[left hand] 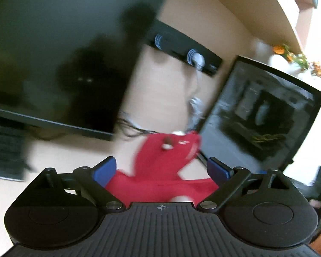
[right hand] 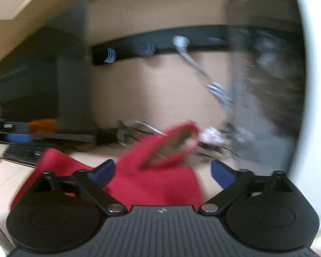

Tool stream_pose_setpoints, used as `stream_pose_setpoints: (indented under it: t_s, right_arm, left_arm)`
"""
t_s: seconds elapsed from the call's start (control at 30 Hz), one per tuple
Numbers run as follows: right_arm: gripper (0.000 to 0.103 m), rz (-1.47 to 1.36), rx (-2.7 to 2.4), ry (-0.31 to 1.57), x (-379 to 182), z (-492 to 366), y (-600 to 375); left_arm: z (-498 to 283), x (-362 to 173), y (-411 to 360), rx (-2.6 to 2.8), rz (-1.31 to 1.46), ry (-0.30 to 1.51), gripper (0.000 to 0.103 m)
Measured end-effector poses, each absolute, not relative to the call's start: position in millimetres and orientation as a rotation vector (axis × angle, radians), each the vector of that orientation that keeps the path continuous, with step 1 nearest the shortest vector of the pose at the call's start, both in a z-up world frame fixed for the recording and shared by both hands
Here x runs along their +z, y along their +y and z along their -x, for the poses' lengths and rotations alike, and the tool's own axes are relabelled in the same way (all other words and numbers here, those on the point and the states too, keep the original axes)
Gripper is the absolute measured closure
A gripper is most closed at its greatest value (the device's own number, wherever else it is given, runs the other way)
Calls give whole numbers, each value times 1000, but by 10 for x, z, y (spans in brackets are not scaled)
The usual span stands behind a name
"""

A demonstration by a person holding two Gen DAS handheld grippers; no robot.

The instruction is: Fold clothes

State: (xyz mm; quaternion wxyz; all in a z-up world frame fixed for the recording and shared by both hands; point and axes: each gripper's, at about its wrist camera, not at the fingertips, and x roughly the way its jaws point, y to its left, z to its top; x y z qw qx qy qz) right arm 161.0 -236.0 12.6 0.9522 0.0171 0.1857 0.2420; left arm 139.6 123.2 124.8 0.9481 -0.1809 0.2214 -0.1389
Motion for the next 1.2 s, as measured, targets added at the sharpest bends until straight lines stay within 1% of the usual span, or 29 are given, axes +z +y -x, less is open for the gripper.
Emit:
stream_pose_setpoints:
  t_s: [0.07, 0.17, 0.23, 0.3, 0.37, 1.07, 1.2]
  right_arm:
    - [0, -51, 479, 432, -46, -1784, -2296]
    - [0, -75, 459, 514, -303, -2046, -2200]
    - [0, -91, 445, 569, -475, -2220, -2136]
    - [0, -107, 431, 623, -647, -2394, -2072]
    - [0, -118, 423, 662, -768, -2522, -2024]
    - [0, -91, 462, 715, -813, -2675, -1933]
    - [0, -60, 435, 720, -817, -2682, -1871]
  left_arm:
    - [-1634, 1017, 1075, -274, 372, 475, 6]
    - [-1990, 546, 881, -173, 297, 595, 5]
    - [-2144, 256, 908, -140, 310, 688, 5]
    - [-2145, 144, 991, -154, 350, 685, 5]
    - [-2152, 120, 1022, -157, 364, 675, 5]
    - [-2230, 47, 1128, -148, 402, 663, 5]
    - [-2309, 61, 1074, -131, 369, 676, 5]
